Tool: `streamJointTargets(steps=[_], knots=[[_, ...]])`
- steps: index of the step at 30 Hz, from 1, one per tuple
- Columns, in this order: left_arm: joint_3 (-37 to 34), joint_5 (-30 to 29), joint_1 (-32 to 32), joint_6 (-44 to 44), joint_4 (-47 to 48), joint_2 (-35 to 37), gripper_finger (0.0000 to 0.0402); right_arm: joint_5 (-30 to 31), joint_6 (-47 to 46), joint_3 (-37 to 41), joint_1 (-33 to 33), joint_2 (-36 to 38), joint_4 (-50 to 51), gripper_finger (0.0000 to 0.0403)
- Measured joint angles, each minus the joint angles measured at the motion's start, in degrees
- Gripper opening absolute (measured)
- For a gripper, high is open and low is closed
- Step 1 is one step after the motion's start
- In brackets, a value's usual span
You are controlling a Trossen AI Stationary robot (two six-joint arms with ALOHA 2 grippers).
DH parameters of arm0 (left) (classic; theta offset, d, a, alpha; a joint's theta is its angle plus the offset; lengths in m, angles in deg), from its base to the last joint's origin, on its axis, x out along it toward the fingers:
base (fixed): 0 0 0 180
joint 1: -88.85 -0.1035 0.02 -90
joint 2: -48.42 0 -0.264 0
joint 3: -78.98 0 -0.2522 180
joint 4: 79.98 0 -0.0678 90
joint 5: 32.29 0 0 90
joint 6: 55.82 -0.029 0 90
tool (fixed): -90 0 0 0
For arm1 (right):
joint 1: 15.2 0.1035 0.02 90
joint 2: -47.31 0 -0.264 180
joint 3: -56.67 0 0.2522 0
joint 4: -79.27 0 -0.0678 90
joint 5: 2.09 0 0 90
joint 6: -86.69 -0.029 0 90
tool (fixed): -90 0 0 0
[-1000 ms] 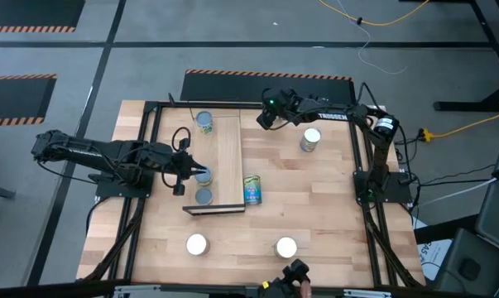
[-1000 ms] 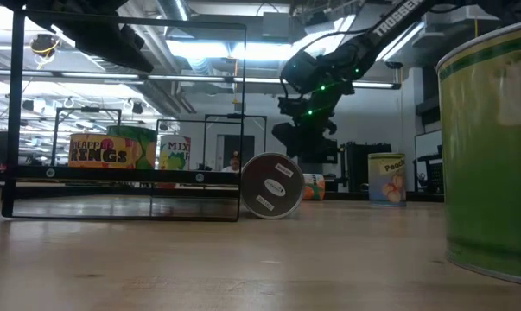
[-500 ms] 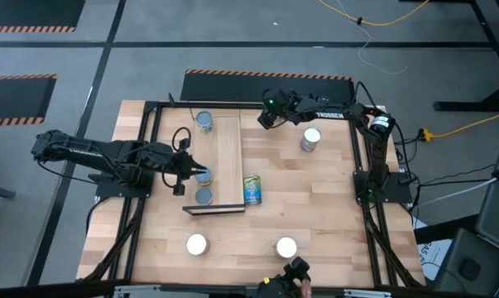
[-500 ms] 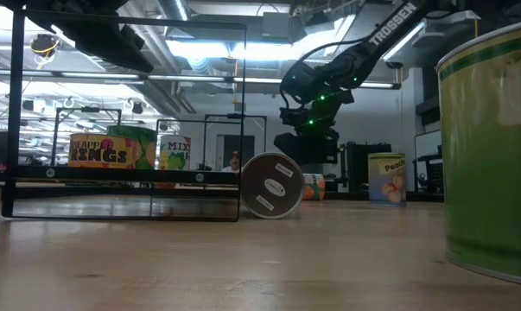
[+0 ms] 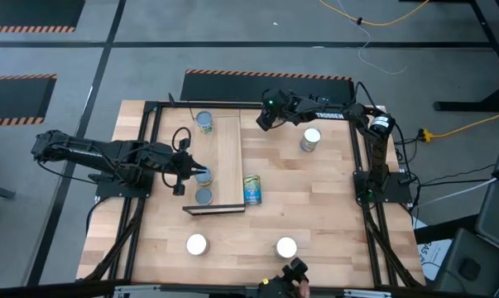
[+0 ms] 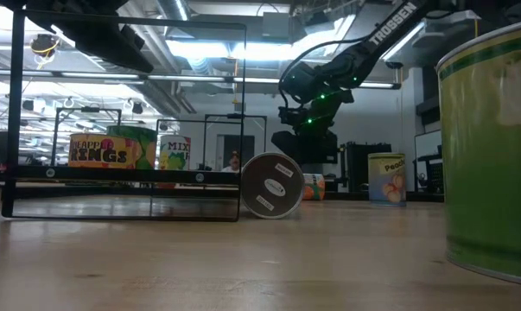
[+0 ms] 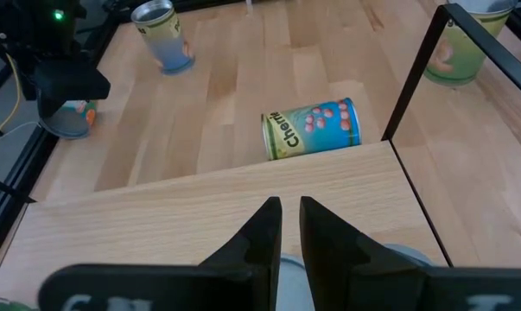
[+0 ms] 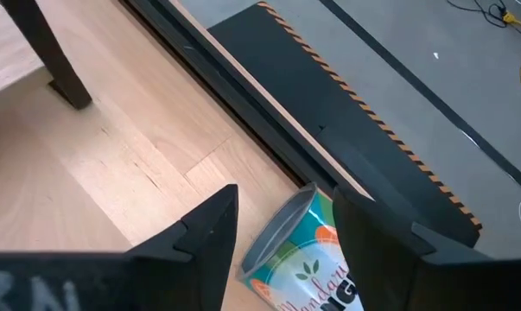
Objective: Pick and place cans onto a shelf
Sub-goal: Put the small canned oranges on the shelf
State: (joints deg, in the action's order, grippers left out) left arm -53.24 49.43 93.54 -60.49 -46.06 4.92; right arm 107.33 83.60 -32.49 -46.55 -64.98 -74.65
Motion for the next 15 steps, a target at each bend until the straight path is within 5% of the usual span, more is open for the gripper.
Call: streamJointTargets(steps=[15], knots=[[0.0, 0.0, 0.0, 0.0, 0.0, 0.0, 0.0039, 0.4, -1.29, 0.02, -0.97, 0.0, 2.23, 0.0194]])
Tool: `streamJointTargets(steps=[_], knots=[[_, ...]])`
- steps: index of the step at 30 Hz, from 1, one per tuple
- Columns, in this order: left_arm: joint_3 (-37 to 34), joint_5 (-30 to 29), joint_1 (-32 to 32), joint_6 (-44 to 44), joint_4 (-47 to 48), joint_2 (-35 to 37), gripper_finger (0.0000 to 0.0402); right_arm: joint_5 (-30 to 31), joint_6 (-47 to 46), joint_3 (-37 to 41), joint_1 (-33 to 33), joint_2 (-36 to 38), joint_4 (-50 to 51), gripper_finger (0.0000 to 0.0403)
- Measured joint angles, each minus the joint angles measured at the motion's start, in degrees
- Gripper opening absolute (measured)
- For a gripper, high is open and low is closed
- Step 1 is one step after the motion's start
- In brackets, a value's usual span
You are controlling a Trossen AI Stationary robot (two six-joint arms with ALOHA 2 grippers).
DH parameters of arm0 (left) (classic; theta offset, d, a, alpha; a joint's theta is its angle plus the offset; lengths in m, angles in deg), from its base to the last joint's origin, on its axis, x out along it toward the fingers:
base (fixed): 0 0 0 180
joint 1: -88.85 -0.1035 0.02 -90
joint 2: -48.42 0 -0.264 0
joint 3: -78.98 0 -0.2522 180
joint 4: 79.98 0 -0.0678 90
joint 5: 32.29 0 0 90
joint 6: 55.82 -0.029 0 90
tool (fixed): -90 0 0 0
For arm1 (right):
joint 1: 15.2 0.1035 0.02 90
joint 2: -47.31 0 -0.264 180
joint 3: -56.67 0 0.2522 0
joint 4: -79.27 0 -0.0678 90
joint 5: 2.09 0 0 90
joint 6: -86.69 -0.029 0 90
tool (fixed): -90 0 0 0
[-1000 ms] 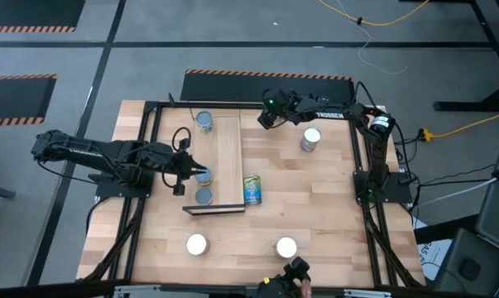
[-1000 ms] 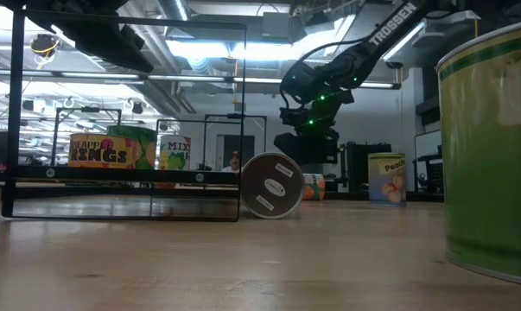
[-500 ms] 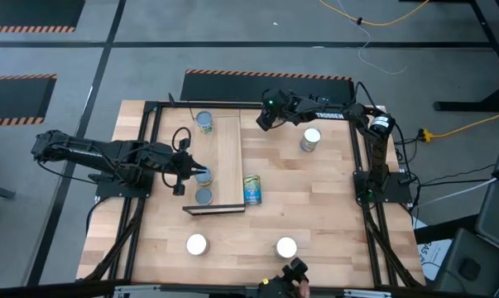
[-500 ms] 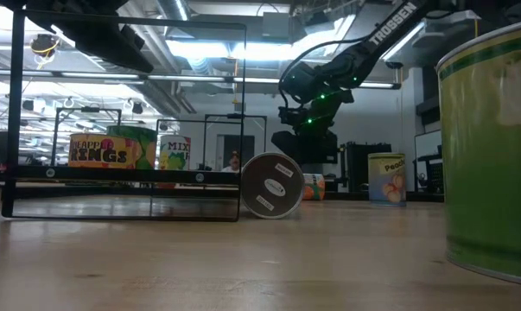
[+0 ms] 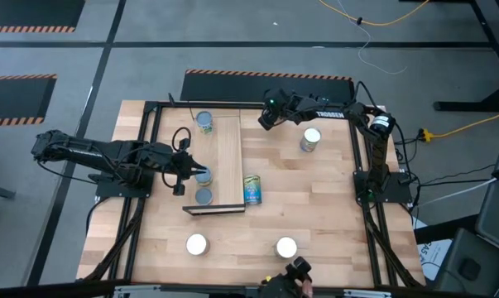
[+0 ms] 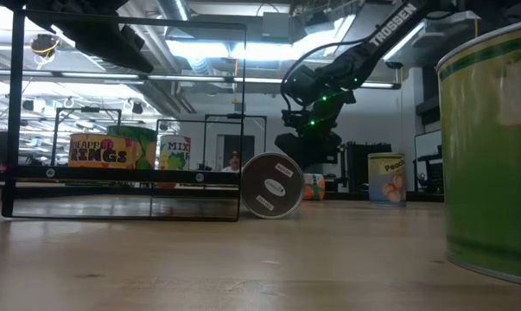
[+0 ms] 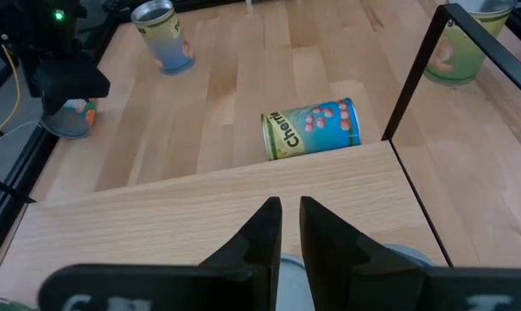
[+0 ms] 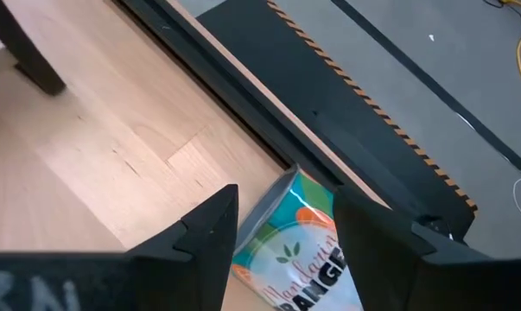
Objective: Pick and place cans onto a shelf
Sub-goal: Put the small canned oranges on the shelf
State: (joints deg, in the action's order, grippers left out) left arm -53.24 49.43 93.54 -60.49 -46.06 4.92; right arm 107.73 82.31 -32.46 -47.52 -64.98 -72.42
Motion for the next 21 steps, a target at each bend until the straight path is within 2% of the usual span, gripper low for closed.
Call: streamJointTargets(steps=[6, 13, 21], knots=[[0.0, 0.0, 0.0, 0.0, -0.01, 0.0, 0.0039, 0.16, 0.24, 0.0, -0.15, -1.68, -0.47, 0.0194], [0.0, 0.0, -0.01, 0.0, -0.02, 0.0, 0.0039, 3.84, 0.44, -0.02, -0.15, -3.19, -1.6, 0.0194], [0.0, 0.02, 0.0, 0.0, -0.04, 0.0, 0.0039, 5.29, 0.25, -0.02, -0.15, -3.21, 0.02, 0.0194]])
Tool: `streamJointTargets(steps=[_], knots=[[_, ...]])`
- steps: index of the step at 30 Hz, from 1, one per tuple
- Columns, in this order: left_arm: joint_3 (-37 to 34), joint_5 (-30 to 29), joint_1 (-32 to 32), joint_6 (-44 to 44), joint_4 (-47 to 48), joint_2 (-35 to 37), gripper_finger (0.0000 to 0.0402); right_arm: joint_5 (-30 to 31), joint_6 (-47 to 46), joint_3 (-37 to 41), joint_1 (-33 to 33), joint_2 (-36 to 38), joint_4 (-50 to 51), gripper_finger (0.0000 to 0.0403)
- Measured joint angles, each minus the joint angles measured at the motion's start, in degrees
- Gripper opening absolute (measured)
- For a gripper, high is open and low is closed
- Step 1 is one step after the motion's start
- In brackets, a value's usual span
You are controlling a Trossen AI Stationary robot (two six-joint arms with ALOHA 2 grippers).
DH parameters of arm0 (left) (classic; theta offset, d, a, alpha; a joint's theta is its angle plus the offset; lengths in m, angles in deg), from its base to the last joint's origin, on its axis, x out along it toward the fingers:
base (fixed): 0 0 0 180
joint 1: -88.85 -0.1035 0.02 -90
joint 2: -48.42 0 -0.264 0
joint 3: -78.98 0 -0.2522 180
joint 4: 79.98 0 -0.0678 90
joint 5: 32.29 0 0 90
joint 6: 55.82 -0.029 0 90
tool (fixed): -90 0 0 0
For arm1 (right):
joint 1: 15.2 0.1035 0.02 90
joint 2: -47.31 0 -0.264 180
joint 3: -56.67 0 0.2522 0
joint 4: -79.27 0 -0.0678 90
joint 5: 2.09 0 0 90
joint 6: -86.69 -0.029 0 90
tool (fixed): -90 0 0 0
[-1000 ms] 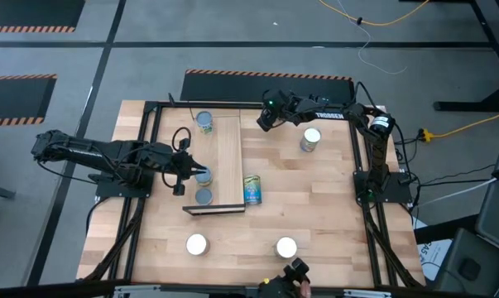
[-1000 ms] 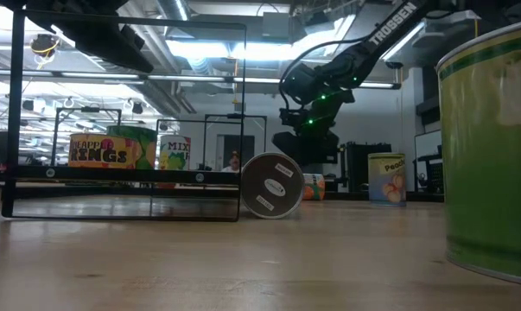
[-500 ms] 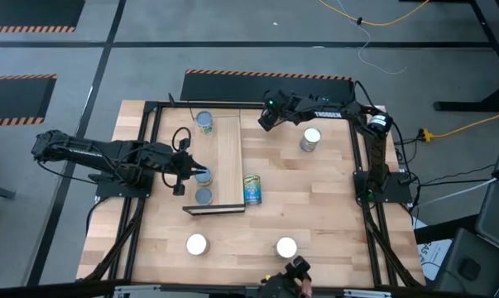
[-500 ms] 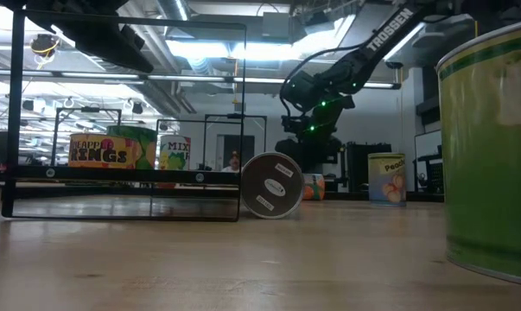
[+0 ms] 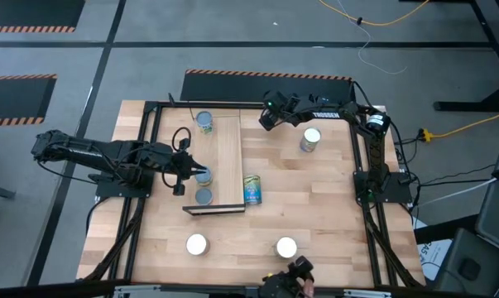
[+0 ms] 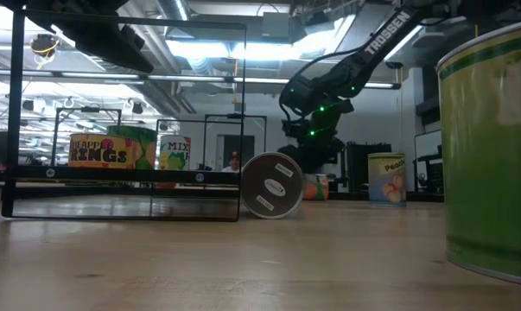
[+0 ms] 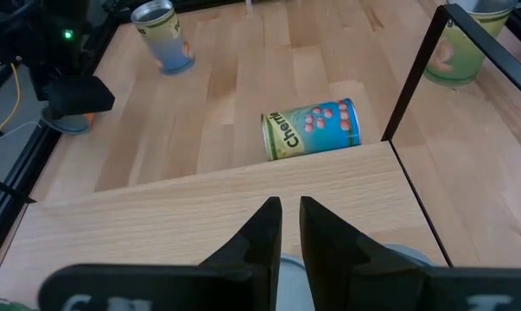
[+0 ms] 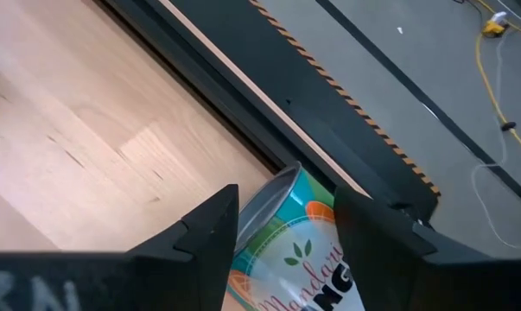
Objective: Pick and place cans onto a shelf
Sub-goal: Put the small canned oranges on the shelf
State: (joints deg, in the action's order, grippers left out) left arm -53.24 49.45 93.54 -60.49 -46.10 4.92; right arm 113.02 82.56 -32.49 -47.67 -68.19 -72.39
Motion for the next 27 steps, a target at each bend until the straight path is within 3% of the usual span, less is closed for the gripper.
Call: streamJointTargets(steps=[18, 27], knots=[[0.0, -0.02, 0.0, 0.0, 0.02, 0.0, 0.0039, 8.47, -1.8, 0.0, 0.33, -0.04, 7.58, 0.0194], [0.0, -0.01, 0.0, 0.0, 0.02, 0.0, 0.0039, 7.66, -5.45, 0.33, 0.33, -0.41, 15.04, 0.0194]])
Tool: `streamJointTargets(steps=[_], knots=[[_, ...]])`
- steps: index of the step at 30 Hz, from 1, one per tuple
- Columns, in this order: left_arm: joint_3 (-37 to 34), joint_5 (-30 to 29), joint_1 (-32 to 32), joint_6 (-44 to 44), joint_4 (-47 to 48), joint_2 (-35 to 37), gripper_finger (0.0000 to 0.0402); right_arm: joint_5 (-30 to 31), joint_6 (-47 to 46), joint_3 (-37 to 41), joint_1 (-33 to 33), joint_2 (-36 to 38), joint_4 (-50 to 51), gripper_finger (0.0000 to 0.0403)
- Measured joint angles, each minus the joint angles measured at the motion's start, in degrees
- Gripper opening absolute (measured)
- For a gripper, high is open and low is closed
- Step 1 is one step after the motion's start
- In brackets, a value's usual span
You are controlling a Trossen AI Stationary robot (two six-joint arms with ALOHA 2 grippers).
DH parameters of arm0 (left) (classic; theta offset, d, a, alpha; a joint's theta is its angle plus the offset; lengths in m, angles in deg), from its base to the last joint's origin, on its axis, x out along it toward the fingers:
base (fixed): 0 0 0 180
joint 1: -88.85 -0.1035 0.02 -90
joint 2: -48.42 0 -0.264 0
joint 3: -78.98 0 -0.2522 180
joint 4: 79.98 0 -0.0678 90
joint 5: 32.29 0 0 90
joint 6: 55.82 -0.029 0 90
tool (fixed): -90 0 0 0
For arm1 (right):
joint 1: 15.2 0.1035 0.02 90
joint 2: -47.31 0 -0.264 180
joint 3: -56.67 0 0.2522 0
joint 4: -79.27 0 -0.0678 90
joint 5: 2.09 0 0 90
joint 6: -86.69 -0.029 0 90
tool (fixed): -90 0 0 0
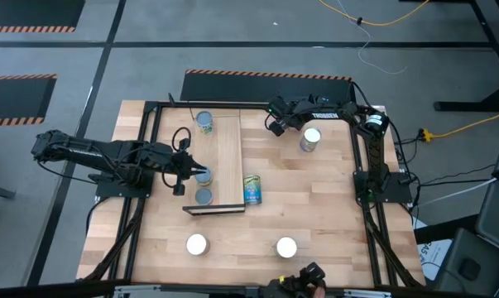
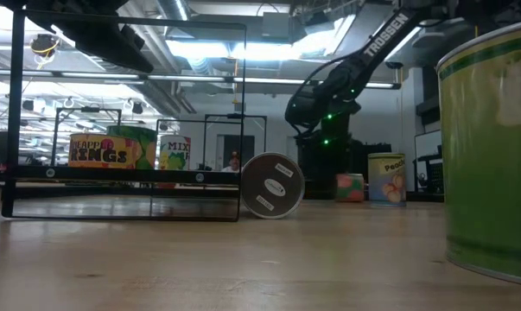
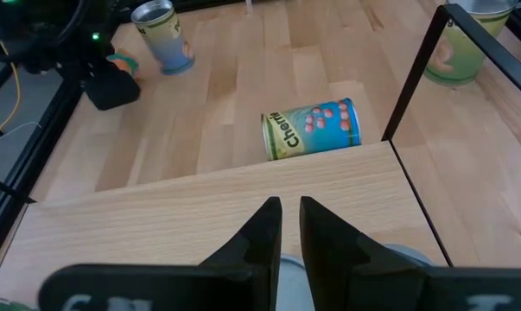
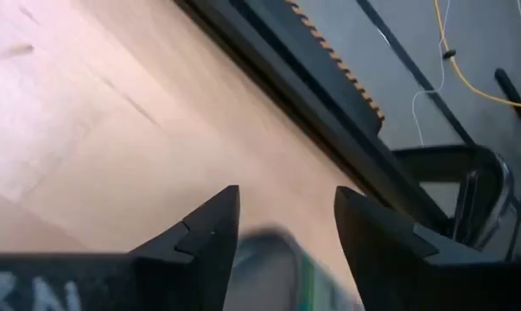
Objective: Pick and place cans onto a shelf
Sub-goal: Put the small canned oranges on the shelf
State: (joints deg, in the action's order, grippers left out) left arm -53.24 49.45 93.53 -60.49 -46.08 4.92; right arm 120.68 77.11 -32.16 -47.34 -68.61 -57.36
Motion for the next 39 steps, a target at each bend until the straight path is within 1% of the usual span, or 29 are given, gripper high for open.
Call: streamJointTargets(steps=[5, 13, 18, 35, 39], knots=[[0.0, 0.01, -0.02, 0.0, 0.0, 0.0, 0.0039, 0.2, -0.92, -0.06, 0.0, 0.06, 2.87, 0.0189], [0.0, 0.01, -0.02, 0.0, 0.0, 0.0, 0.0039, 0.09, -0.64, -0.13, 0.0, 0.11, 3.18, 0.0162], [0.0, 0.01, 0.0, 0.0, 0.0, 0.0, 0.0039, -2.33, -0.6, -0.17, 0.0, 0.17, 5.6, 0.0161], [0.0, 0.01, 0.0, 0.0, 0.0, 0.0, 0.0039, -2.39, 1.06, -0.22, 0.0, 0.28, 12.56, 0.0161], [0.0, 0.01, 0.0, 0.0, 0.0, 0.0, 0.0039, -2.39, 1.07, -0.24, 0.0, 0.28, 13.13, 0.0153]])
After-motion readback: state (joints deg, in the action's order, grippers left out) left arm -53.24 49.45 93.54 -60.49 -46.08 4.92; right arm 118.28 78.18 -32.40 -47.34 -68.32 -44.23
